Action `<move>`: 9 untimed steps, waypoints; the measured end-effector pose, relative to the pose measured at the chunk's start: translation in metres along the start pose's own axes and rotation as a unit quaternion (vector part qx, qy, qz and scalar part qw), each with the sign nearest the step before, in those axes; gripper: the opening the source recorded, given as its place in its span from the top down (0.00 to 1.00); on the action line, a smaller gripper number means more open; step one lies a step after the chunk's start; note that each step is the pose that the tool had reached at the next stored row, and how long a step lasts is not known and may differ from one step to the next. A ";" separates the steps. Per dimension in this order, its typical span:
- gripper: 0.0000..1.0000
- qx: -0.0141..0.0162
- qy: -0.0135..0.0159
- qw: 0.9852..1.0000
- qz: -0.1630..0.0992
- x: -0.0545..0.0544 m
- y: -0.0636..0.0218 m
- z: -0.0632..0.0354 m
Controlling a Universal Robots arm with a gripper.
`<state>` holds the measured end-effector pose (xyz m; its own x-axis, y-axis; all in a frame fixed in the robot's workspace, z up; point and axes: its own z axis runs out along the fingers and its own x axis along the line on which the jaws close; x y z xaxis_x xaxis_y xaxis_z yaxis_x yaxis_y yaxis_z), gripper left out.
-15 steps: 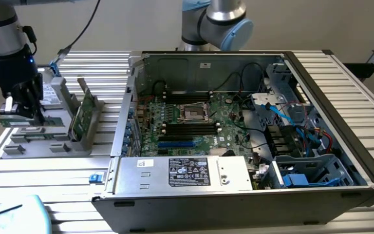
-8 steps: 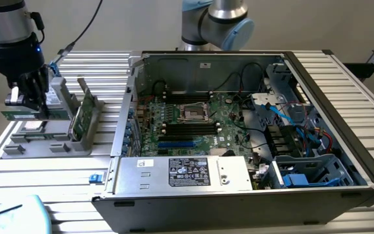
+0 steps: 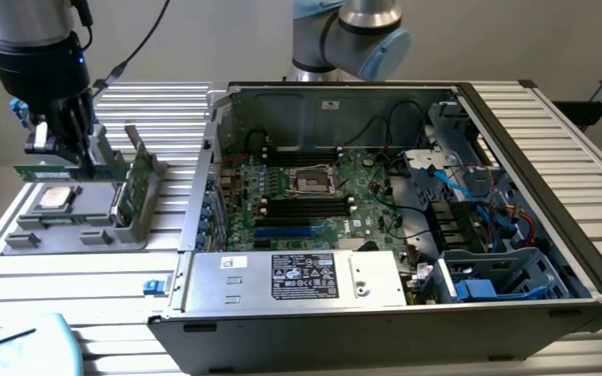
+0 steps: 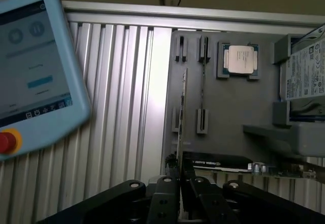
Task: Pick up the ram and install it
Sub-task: 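Pick up the ram and move it above insertion slot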
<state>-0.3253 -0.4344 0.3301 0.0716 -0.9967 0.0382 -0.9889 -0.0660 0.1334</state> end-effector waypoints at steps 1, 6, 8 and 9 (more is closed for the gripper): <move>0.86 0.000 0.000 1.000 0.000 0.000 -0.0030 -0.0029; 0.86 -0.003 -0.001 1.000 0.000 0.002 -0.0194 -0.0189; 0.86 -0.004 -0.001 1.000 0.000 0.003 -0.0258 -0.0253; 0.86 -0.005 -0.001 1.000 0.000 0.003 -0.0290 -0.0285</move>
<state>-0.2926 -0.4345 0.3545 0.0721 -0.9967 0.0367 -0.9875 -0.0662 0.1427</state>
